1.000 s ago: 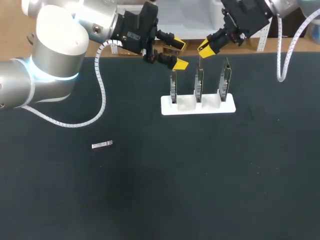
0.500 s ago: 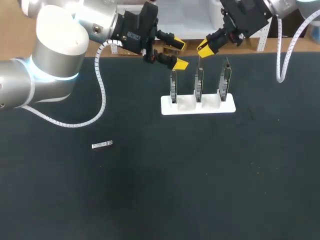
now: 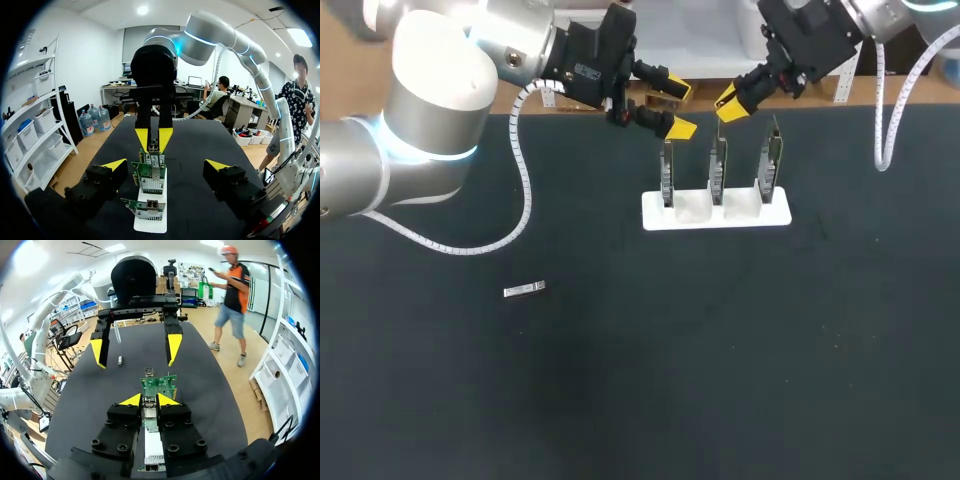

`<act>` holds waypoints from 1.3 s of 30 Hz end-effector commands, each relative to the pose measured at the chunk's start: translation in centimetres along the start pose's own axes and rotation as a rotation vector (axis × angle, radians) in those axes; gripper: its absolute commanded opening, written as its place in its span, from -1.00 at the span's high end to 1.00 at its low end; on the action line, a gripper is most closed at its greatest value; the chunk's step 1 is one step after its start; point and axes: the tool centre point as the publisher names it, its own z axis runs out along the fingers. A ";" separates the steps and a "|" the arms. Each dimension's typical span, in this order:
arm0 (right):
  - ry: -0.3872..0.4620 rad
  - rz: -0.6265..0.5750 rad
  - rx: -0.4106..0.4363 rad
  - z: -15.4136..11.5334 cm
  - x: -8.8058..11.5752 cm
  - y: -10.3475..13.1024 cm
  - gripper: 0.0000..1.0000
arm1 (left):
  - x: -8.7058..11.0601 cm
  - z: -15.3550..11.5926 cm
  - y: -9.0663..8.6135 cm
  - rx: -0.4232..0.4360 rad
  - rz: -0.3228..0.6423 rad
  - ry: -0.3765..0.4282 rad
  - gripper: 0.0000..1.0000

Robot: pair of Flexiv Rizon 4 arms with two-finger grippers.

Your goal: Pick up the optical module with the left hand, and insert it into the network port with the right hand.

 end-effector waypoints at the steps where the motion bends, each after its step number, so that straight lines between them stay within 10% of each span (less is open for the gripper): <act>1: 0.008 0.000 0.004 0.3 0.2 0.0 1.00 | -0.1 0.0 0.1 0.003 -0.001 0.004 -1.00; 24: 0.026 0.002 -0.015 0.8 0.5 -0.1 1.00 | -0.1 0.0 0.1 0.003 -0.001 0.004 -1.00; 26: 0.021 0.003 -0.013 0.7 0.5 -0.1 -0.97 | -0.1 0.0 0.1 0.003 -0.001 0.004 -1.00; 39: -0.018 0.016 0.013 -0.2 -0.1 0.2 -1.00 | -0.1 0.0 0.1 0.003 -0.001 0.004 -1.00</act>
